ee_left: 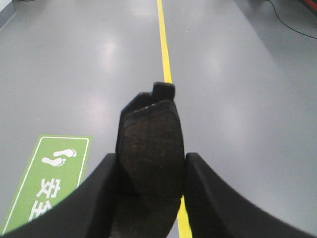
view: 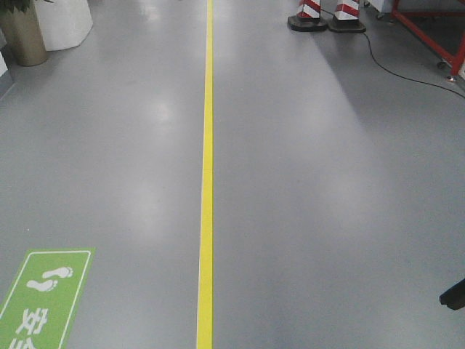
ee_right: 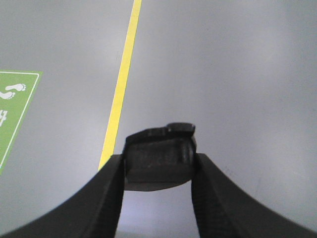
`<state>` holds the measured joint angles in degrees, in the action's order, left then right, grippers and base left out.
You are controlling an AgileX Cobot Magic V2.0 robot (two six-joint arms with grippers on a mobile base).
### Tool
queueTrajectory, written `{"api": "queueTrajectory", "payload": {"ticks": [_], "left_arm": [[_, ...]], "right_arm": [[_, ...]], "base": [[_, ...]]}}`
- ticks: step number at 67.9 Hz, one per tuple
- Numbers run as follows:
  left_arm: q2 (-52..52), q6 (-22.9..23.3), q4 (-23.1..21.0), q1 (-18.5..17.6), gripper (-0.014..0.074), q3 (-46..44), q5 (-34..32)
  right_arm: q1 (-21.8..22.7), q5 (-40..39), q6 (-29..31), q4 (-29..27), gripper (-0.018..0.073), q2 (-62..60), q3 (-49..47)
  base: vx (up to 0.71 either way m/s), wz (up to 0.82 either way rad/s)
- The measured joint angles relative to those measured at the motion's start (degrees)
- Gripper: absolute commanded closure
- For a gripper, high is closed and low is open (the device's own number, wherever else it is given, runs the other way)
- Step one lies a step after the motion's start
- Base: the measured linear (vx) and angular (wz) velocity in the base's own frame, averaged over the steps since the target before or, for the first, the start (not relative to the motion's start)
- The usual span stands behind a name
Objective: Move and align brake pads A on conveyor
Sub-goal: 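Drive along the yellow floor line holding both brake pads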
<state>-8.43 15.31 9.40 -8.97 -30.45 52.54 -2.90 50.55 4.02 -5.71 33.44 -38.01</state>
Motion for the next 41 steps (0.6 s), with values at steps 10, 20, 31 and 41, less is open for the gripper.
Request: {"api": "queueTrajectory", "payload": {"ticks": [10,20,31,41], "left_arm": [[0.0,0.0,0.0,0.0,0.0603,0.0,0.0],[0.0,0.0,0.0,0.0,0.0603,0.0,0.0],[0.0,0.0,0.0,0.0,0.0603,0.0,0.0],[0.0,0.0,0.0,0.0,0.0603,0.0,0.0]], "right_arm": [[0.0,0.0,0.0,0.0,0.0564,0.0,0.0],[0.0,0.0,0.0,0.0,0.0564,0.0,0.0],[0.0,0.1,0.0,0.0,0.0564,0.0,0.0],[0.0,0.1,0.0,0.0,0.0564,0.0,0.0]], "base": [[0.40,0.07],[0.46,0.06],[0.51,0.07],[0.57,0.05]]}}
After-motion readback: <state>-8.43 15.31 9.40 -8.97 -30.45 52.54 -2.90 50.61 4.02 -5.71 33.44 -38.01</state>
